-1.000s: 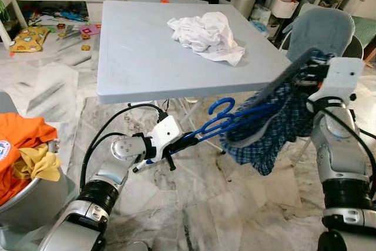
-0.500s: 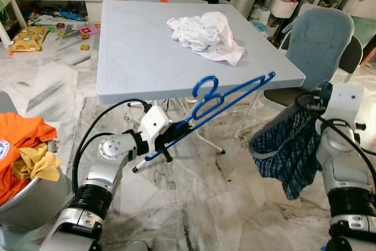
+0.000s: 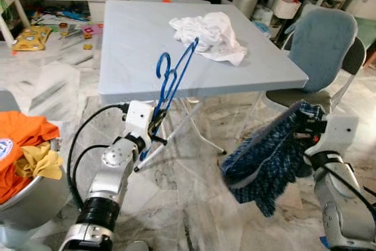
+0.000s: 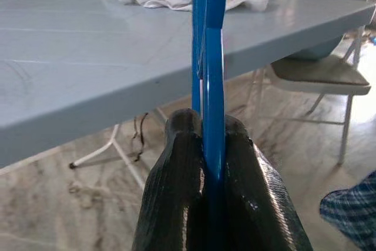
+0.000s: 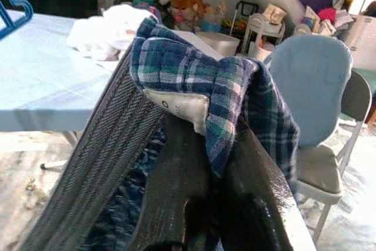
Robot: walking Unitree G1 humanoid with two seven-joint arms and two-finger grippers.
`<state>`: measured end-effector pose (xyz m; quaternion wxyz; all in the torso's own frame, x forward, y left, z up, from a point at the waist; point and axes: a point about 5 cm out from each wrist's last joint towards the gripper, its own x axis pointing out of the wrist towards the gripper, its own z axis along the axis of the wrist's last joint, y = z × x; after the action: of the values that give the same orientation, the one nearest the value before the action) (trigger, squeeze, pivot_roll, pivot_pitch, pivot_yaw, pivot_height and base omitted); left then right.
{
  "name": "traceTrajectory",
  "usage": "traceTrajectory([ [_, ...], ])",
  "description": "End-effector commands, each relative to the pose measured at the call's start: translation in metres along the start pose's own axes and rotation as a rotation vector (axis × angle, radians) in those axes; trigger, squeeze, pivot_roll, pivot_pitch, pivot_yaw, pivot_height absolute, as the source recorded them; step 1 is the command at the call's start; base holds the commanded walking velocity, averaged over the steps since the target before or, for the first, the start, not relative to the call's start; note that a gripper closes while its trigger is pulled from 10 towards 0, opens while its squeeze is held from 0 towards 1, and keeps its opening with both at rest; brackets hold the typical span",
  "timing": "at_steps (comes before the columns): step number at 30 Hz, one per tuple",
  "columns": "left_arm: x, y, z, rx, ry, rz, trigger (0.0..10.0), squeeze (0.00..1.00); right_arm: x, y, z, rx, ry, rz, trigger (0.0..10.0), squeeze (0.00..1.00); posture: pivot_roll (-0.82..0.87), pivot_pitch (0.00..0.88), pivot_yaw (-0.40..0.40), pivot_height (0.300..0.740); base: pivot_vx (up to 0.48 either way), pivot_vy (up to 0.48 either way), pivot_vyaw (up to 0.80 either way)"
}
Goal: Hang hanger
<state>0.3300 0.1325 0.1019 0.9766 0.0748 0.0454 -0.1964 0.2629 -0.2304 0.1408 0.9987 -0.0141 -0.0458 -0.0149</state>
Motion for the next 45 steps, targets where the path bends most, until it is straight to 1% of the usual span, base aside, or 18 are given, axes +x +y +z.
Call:
traceTrajectory([
  [1, 0.004, -0.002, 0.007, 0.055, 0.001, -0.006, 10.0, 0.00, -0.003, -0.006, 0.009, -0.016, -0.020, 0.000, 0.0, 0.00, 0.12, 0.000, -0.089, 0.740, 0.000, 0.000, 0.00],
  [6, 0.000, 0.002, -0.001, 0.066, 0.081, -0.038, 10.0, 0.00, -0.005, -0.007, 0.010, 0.009, -0.006, -0.017, 0.0, 0.00, 0.14, 0.000, -0.078, 0.740, 0.000, 0.000, 0.00],
  [7, -0.001, 0.003, -0.006, 0.065, 0.116, -0.034, 10.0, 0.00, -0.005, -0.005, 0.006, 0.031, 0.007, -0.038, 0.0, 0.00, 0.14, 0.000, -0.074, 0.740, 0.000, 0.000, 0.00],
  [11, -0.003, 0.000, -0.014, 0.056, 0.142, -0.026, 10.0, 0.00, -0.007, 0.007, -0.001, 0.040, 0.026, -0.051, 0.0, 0.00, 0.15, 0.000, -0.067, 0.740, 0.000, 0.000, 0.00],
  [12, -0.003, -0.002, -0.017, 0.020, 0.148, -0.010, 10.0, 0.00, -0.007, 0.013, -0.003, 0.064, 0.025, -0.069, 0.0, 0.00, 0.15, 0.000, -0.065, 0.740, 0.000, 0.000, 0.00],
  [17, 0.000, -0.006, -0.020, -0.049, 0.180, -0.030, 10.0, 0.00, -0.008, 0.017, -0.010, 0.117, 0.030, -0.131, 0.0, 0.00, 0.18, 0.000, -0.072, 0.740, 0.000, 0.000, 0.00],
  [18, 0.003, -0.005, -0.017, -0.033, 0.174, -0.047, 10.0, 0.00, -0.010, 0.020, -0.014, 0.104, 0.031, -0.156, 0.0, 0.00, 0.20, 0.000, -0.064, 0.740, 0.000, 0.000, 0.00],
  [19, 0.004, -0.003, -0.015, 0.065, 0.178, -0.051, 10.0, 0.00, -0.012, 0.019, -0.017, 0.125, 0.037, -0.203, 0.0, 0.00, 0.20, 0.000, -0.060, 0.740, 0.000, 0.000, 0.00],
  [21, 0.006, 0.001, -0.012, 0.117, 0.160, -0.048, 10.0, 0.00, -0.015, 0.018, -0.023, 0.117, 0.053, -0.243, 0.0, 0.00, 0.19, 0.000, -0.047, 0.740, 0.000, 0.000, 0.00],
  [25, 0.010, 0.003, -0.007, 0.119, 0.150, -0.030, 10.0, 0.00, -0.021, 0.012, -0.033, 0.127, 0.079, -0.329, 0.0, 0.00, 0.17, 0.000, -0.022, 0.740, 0.000, 0.000, 0.00],
  [29, 0.010, 0.001, -0.010, 0.108, 0.169, -0.022, 10.0, 0.00, -0.027, 0.009, -0.037, 0.123, 0.092, -0.337, 0.0, 0.00, 0.15, 0.000, 0.006, 0.740, 0.000, 0.000, 0.00],
  [30, 0.006, 0.001, -0.019, 0.051, 0.209, 0.003, 10.0, 0.00, -0.033, 0.004, -0.042, 0.116, 0.106, -0.351, 0.0, 0.00, 0.14, 0.000, 0.020, 0.740, 0.000, 0.000, 0.00],
  [32, -0.007, 0.004, -0.040, -0.003, 0.291, 0.041, 10.0, 0.00, -0.041, -0.003, -0.046, 0.105, 0.122, -0.378, 0.0, 0.00, 0.13, 0.000, 0.023, 0.740, 0.000, 0.000, 0.00],
  [36, -0.021, 0.006, -0.058, -0.030, 0.344, 0.063, 10.0, 0.00, -0.046, -0.005, -0.049, 0.120, 0.134, -0.403, 0.0, 0.00, 0.12, 0.000, 0.008, 0.740, 0.000, 0.000, 0.00],
  [40, -0.028, 0.001, -0.064, -0.053, 0.347, 0.064, 10.0, 0.00, -0.046, 0.005, -0.049, 0.112, 0.136, -0.348, 0.0, 0.00, 0.12, 0.000, -0.025, 0.740, 0.000, 0.000, 0.00],
  [43, -0.027, -0.002, -0.051, 0.034, 0.246, 0.065, 10.0, 0.00, -0.043, 0.014, -0.038, 0.084, 0.084, -0.279, 0.0, 0.00, 0.12, 0.000, -0.046, 0.740, 0.000, 0.000, 0.00],
  [44, -0.027, -0.002, -0.051, 0.034, 0.246, 0.065, 10.0, 0.00, -0.043, 0.014, -0.038, 0.084, 0.084, -0.279, 0.0, 0.00, 0.12, 0.000, -0.046, 0.740, 0.000, 0.000, 0.00],
  [45, -0.025, -0.003, -0.040, 0.091, 0.175, 0.074, 10.0, 0.00, -0.041, 0.015, -0.033, 0.070, 0.057, -0.267, 0.0, 0.00, 0.12, 0.000, -0.050, 0.740, 0.000, 0.000, 0.00],
])
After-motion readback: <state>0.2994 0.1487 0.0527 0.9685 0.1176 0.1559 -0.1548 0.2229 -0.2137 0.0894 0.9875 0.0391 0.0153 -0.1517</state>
